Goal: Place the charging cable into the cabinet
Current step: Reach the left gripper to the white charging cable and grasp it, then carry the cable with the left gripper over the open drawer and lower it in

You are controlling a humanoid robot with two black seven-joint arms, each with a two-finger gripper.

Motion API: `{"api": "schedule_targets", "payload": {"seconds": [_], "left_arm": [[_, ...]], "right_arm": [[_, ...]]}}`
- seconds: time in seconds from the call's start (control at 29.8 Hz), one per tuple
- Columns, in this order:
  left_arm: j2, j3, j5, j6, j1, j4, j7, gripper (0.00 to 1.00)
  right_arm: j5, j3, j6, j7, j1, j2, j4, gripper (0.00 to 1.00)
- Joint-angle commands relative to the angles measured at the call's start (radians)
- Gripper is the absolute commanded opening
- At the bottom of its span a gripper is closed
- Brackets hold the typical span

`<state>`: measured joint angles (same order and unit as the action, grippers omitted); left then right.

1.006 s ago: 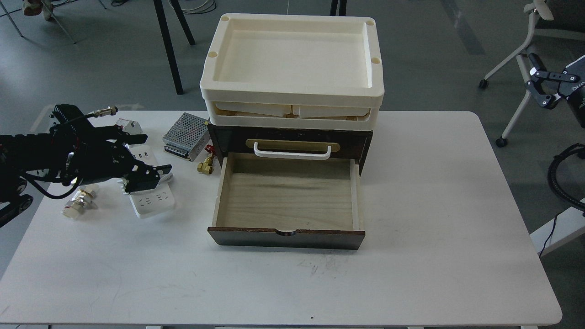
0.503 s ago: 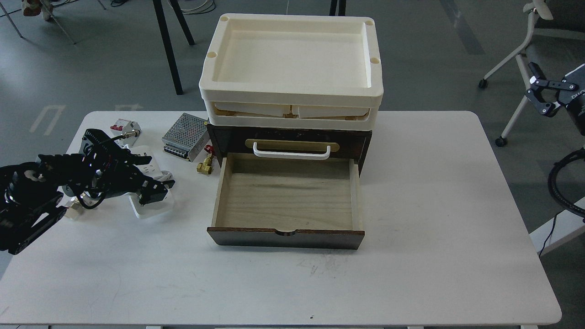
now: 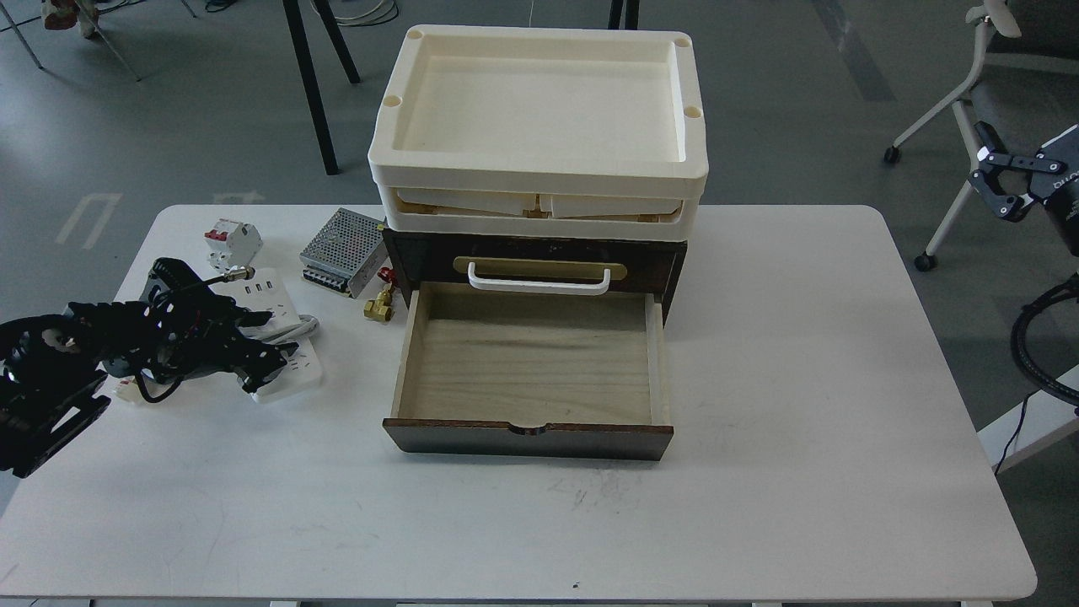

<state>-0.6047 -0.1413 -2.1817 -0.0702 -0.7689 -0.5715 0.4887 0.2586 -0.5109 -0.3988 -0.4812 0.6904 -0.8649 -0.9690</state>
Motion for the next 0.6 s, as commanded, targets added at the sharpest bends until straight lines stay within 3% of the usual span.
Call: {"api": "schedule_targets", "payload": {"seconds": [0.0, 0.03, 0.07, 0.4, 0.5, 0.57], "left_arm": [[0.0, 0.002, 0.0, 0.001, 0.005, 0.002, 0.0, 0.37], [0.0, 0.002, 0.0, 0.006, 0.005, 0.004, 0.0, 0.18], [0.0, 0.002, 0.0, 0.006, 0.002, 0.005, 0.0, 0.06], [-0.016, -0.011, 0.0, 0.004, -0.024, -0.048, 0.0, 0.0], [-0.108, -0.012, 0.06, 0.041, -0.05, -0.166, 0.0, 0.0], [-0.217, -0.02, 0.147, 0.116, -0.064, -0.326, 0.0, 0.0]], "right_arm": [[-0.001, -0.001, 0.0, 0.0, -0.002, 0.0, 0.001, 1.0], [-0.001, -0.001, 0.0, 0.0, -0.002, -0.002, 0.001, 1.0], [0.001, -0.001, 0.0, 0.0, -0.002, -0.002, 0.001, 1.0], [-0.001, -0.003, 0.0, 0.0, -0.002, -0.002, 0.001, 1.0], [-0.001, -0.005, 0.0, -0.002, -0.003, -0.005, 0.003, 1.0], [-0.001, -0.005, 0.0, 0.0, -0.003, -0.008, 0.004, 1.0]]}}
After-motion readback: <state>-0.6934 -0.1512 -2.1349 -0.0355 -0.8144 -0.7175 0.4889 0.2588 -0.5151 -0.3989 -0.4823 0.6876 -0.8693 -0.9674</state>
